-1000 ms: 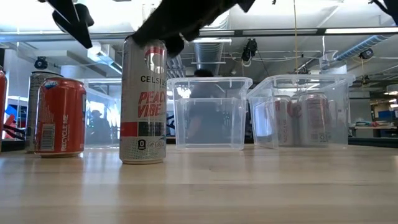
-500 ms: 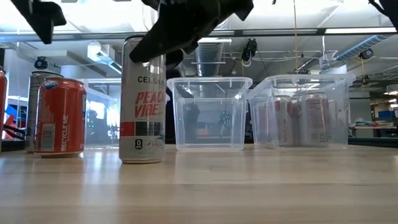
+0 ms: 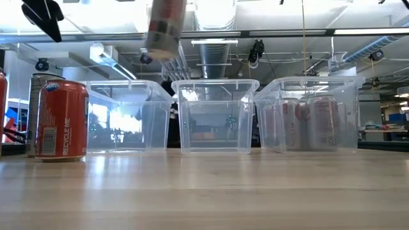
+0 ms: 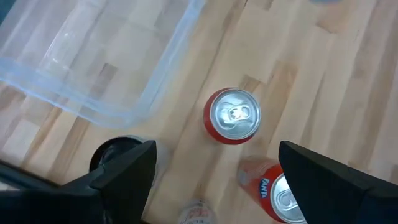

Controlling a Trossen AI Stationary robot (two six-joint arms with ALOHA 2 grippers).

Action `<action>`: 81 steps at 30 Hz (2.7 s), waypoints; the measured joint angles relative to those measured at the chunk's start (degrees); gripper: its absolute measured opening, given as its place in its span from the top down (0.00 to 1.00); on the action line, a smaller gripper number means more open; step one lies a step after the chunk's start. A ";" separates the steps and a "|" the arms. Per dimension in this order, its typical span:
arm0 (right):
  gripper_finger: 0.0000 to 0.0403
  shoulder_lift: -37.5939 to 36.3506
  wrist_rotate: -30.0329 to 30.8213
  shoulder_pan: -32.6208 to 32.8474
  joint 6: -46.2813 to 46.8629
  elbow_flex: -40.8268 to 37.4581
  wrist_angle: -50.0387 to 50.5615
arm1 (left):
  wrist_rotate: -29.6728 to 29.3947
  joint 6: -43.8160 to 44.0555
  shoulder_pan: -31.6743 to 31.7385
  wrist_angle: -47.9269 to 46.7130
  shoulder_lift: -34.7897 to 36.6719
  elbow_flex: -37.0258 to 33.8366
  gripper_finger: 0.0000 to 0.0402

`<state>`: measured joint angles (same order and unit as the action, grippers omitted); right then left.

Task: Sort soda cans
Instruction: Put the white-pink soda can into the middle transparent bin

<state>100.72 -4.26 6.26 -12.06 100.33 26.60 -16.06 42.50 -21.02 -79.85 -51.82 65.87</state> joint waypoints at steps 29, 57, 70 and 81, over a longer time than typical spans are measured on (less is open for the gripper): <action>0.36 3.13 14.78 -25.44 15.27 -21.19 -17.02 | -7.66 -7.01 0.00 4.06 0.60 -0.02 0.20; 0.11 -6.55 15.88 -24.26 13.58 -21.11 -11.26 | -12.10 -8.67 -1.20 13.44 1.27 -1.90 0.20; 0.16 -23.19 22.92 10.22 18.84 -21.27 -0.48 | -11.92 -29.57 -10.71 60.22 -0.12 -12.19 0.20; 0.13 -19.65 28.31 34.16 40.71 -21.35 7.44 | -11.92 -30.37 -10.66 80.66 -4.57 -22.41 0.20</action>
<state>81.08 24.05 40.41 28.66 78.98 34.04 -27.98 12.13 -31.67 0.81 -56.39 43.46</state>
